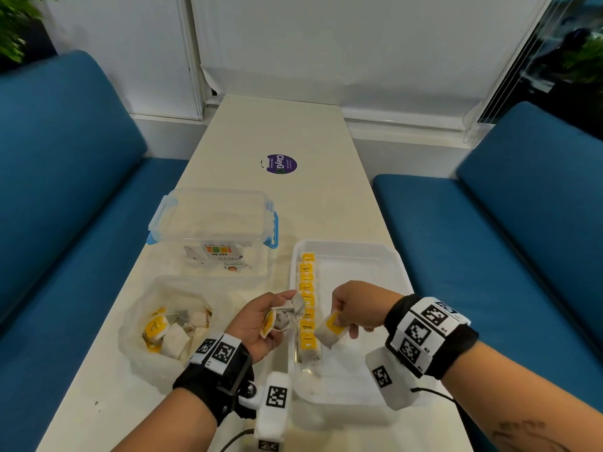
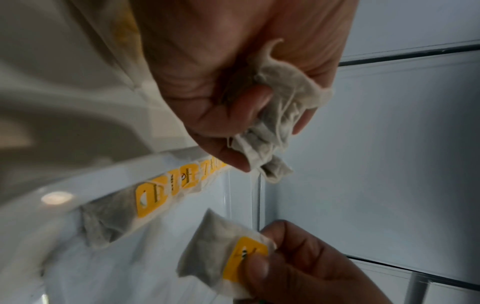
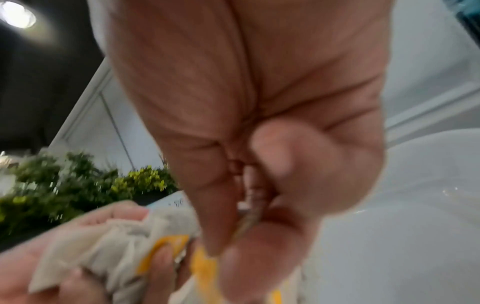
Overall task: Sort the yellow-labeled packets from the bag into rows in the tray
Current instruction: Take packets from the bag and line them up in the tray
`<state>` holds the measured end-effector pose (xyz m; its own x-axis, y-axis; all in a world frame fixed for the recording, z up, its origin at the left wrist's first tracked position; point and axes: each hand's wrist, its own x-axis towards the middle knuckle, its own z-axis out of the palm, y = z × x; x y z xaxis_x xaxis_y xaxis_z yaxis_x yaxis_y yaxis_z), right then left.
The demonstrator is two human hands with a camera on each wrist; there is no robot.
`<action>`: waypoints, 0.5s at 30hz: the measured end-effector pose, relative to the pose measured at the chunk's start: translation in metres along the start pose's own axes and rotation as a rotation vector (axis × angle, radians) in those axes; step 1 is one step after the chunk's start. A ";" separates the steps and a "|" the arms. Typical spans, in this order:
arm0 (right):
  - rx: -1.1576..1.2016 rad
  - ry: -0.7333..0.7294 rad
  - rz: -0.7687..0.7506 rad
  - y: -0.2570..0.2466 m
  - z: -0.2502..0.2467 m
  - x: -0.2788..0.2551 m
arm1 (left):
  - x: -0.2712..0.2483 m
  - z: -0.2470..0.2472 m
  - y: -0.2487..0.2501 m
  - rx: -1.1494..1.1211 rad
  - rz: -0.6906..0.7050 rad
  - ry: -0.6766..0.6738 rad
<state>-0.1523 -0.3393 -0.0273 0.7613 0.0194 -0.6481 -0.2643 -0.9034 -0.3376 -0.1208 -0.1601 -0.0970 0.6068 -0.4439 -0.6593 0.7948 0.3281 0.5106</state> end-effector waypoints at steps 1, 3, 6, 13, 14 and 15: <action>-0.032 -0.019 0.000 0.001 0.001 0.002 | -0.001 0.000 0.000 0.000 0.003 -0.002; -0.078 -0.066 -0.003 0.001 0.005 0.007 | -0.002 -0.002 -0.001 0.001 0.007 0.001; -0.174 -0.168 -0.023 -0.005 0.016 0.013 | -0.003 -0.003 -0.003 0.014 0.013 0.003; -0.358 -0.326 -0.090 -0.025 0.046 0.029 | -0.002 -0.007 -0.007 0.010 0.006 -0.008; -0.365 -0.324 -0.074 -0.026 0.048 0.033 | -0.002 -0.007 -0.007 0.008 0.005 -0.008; -0.379 -0.320 -0.052 -0.027 0.050 0.037 | -0.003 -0.007 -0.008 0.005 0.004 -0.007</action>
<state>-0.1467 -0.2924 -0.0760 0.5319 0.1456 -0.8342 0.0483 -0.9887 -0.1417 -0.1286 -0.1554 -0.1028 0.6102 -0.4480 -0.6535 0.7921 0.3255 0.5164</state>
